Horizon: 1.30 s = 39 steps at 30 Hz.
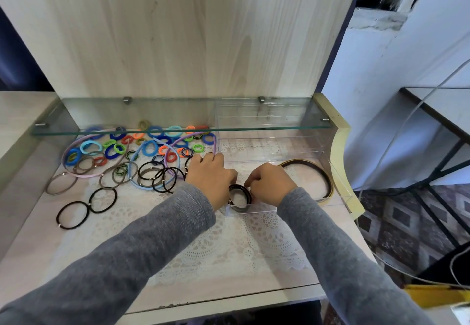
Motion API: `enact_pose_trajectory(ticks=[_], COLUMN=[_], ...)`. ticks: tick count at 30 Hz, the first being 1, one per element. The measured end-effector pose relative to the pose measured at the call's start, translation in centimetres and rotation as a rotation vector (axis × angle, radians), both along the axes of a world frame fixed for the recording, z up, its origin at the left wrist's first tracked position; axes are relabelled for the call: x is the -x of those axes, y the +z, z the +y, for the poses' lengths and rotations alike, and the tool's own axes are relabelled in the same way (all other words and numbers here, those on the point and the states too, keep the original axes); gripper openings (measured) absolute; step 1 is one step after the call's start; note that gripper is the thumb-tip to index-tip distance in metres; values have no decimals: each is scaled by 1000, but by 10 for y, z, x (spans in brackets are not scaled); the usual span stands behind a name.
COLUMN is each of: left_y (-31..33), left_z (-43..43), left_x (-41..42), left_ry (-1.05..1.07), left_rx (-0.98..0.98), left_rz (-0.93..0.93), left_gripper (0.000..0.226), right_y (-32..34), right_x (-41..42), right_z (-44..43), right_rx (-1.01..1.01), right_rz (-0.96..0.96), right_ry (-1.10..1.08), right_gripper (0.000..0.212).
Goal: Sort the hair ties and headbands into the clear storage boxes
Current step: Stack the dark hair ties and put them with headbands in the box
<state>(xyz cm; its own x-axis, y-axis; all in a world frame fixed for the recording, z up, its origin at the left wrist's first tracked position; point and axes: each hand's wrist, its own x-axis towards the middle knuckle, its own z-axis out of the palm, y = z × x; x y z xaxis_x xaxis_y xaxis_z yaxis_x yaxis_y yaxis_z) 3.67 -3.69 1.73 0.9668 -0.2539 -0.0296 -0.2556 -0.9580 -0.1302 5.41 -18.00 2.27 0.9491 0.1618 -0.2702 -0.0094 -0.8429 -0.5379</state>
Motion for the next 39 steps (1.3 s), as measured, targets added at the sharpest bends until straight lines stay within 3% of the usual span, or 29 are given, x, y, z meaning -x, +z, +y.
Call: enact_pose_trajectory(ticks=[15, 20, 24, 30, 34, 39], left_y=[-8, -14, -28, -49, -55, -58], left_z=[4, 12, 29, 67, 95, 131], left_x=[2, 8, 24, 51, 66, 82], left_ry=[-2, 42, 114, 350, 440, 585], left_rx=[68, 271, 476, 507, 464, 365], left_rz=[-18, -100, -285, -399, -416, -406], left_gripper=[35, 43, 55, 49, 44, 43], right_y=[0, -1, -5, -24, -39, -60], right_x=[3, 6, 14, 33, 41, 44], right_z=[1, 1, 16, 65, 95, 117], right_rx=[30, 60, 69, -220, -188, 22], right_rz=[-5, -42, -251, -675, -750, -742], right_ry=[23, -16, -44, -3, 98, 104], right_gripper=[33, 32, 33, 26, 25, 24])
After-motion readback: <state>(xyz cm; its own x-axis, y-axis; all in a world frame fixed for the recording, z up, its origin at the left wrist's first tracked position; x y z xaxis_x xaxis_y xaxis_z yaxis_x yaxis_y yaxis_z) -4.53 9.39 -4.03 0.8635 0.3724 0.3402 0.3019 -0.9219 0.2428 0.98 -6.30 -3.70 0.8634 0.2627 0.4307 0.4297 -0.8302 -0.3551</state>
